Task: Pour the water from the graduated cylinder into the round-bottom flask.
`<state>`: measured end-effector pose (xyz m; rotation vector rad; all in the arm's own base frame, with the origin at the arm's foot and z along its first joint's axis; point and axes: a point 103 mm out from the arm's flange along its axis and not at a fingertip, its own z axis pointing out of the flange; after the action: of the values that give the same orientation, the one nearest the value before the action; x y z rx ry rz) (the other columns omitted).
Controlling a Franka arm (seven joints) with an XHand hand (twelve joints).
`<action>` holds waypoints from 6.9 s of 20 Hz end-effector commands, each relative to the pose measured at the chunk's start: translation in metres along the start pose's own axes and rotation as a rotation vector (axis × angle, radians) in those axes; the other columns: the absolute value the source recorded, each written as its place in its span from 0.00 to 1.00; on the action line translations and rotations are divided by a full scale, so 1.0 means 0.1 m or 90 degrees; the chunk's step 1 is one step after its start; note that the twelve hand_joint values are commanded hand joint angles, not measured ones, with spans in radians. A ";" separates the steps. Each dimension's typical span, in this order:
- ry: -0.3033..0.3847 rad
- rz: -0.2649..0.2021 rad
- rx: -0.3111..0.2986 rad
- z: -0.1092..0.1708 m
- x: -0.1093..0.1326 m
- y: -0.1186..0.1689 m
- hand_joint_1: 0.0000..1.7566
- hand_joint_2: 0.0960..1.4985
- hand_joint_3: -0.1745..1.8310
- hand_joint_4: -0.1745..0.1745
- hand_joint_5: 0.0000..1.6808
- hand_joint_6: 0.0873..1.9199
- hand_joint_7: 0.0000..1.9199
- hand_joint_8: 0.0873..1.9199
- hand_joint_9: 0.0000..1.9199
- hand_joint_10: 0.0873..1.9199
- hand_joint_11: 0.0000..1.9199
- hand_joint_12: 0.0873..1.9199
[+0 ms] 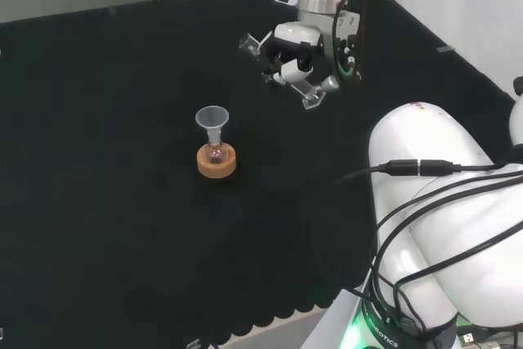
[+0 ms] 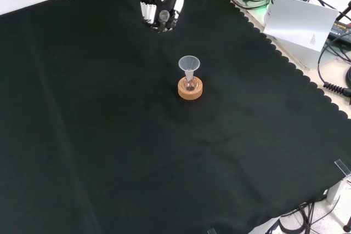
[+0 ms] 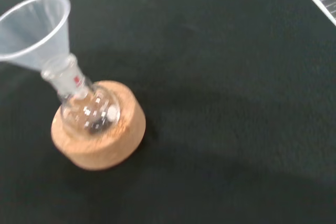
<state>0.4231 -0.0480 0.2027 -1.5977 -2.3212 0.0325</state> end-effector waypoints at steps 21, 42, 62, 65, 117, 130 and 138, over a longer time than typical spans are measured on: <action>-0.125 0.029 0.192 0.22 0.35 -0.24 0.70 0.77 0.09 0.00 0.50 0.60 0.46 0.60 0.73 0.06 0.63 0.36; -0.220 0.074 0.264 0.19 0.48 -0.11 0.70 0.77 0.09 0.00 0.51 0.60 0.46 0.60 0.73 0.06 0.63 0.36; -0.286 0.094 0.326 0.14 0.63 -0.04 0.70 0.77 0.09 0.00 0.51 0.60 0.46 0.60 0.74 0.06 0.63 0.36; -0.293 0.097 0.332 0.13 0.64 -0.04 0.70 0.77 0.09 0.00 0.51 0.60 0.46 0.60 0.74 0.06 0.63 0.36; -0.401 0.137 0.360 0.07 0.79 0.09 0.71 0.77 0.09 0.00 0.51 0.60 0.46 0.60 0.74 0.05 0.64 0.35; -0.416 0.139 0.363 0.05 0.78 0.07 0.71 0.77 0.09 0.00 0.51 0.59 0.46 0.60 0.74 0.05 0.63 0.35; -0.423 0.138 0.361 0.03 0.80 0.06 0.71 0.77 0.09 0.00 0.51 0.59 0.46 0.60 0.74 0.05 0.63 0.35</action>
<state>0.4022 0.0272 0.2188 -1.6619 -2.2175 1.3167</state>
